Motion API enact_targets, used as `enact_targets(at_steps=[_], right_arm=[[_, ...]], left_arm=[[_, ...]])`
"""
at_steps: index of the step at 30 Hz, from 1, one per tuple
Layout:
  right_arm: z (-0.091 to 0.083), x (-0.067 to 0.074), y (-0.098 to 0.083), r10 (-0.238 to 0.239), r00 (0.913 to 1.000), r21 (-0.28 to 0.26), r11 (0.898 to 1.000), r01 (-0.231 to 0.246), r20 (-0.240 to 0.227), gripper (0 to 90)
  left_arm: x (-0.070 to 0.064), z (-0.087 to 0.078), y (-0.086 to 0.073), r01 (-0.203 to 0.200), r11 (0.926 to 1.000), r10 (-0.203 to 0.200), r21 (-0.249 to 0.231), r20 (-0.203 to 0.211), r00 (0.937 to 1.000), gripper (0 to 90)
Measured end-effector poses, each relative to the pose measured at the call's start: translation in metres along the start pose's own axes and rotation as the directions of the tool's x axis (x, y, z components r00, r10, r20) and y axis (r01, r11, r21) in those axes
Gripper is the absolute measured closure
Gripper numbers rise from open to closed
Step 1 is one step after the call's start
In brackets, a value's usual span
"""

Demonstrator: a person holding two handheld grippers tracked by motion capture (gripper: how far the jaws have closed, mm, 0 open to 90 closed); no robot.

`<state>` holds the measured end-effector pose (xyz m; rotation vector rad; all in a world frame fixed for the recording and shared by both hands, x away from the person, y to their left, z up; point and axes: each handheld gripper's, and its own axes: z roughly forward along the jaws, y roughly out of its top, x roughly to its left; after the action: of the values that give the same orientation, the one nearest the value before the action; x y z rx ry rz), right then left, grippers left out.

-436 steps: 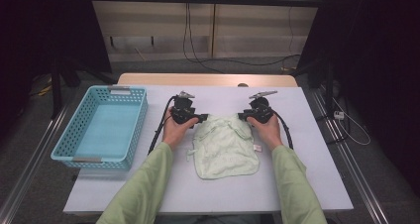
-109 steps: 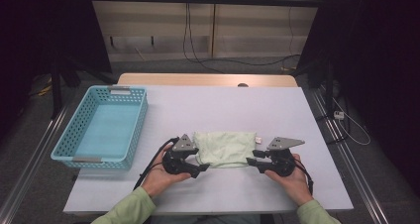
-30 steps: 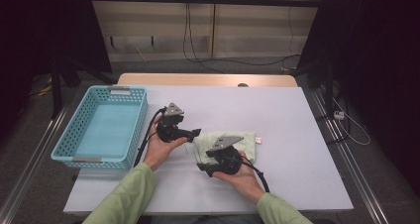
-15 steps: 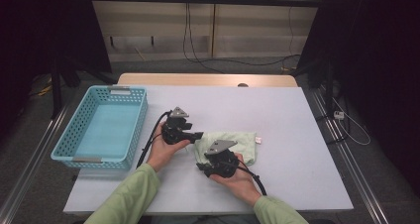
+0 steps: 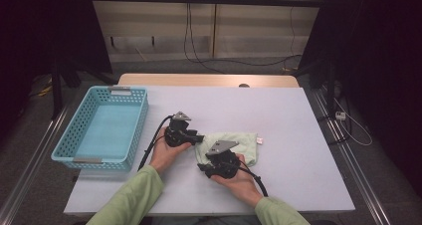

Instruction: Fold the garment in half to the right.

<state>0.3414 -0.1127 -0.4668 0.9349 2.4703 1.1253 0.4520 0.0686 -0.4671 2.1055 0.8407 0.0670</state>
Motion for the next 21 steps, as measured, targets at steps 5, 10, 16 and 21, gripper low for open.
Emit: enact_targets(at_steps=[5,10,16,21], right_arm=[[-0.003,0.003,0.002,0.0,0.9999,-0.003,1.0,0.0,0.01,53.3],[-0.006,0.003,0.007,0.016,0.9998,0.005,1.0,-0.016,-0.014,57.9],[0.0,0.006,0.005,0.006,0.9998,0.039,0.999,-0.007,0.017,60.1],[0.003,0.005,0.007,0.007,0.9995,0.04,0.999,-0.008,0.03,65.0]], left_arm=[[-0.002,0.0,-0.001,0.013,0.9999,-0.013,0.0,0.007,0.9999,70.9],[-0.008,-0.001,-0.001,-0.023,0.9997,0.022,-0.01,-0.025,0.9994,77.7],[-0.007,-0.002,-0.002,-0.002,0.9998,0.002,-0.022,-0.028,0.9996,78.2],[-0.006,-0.003,-0.001,0.019,0.9993,-0.02,-0.033,-0.021,0.9996,78.2]])
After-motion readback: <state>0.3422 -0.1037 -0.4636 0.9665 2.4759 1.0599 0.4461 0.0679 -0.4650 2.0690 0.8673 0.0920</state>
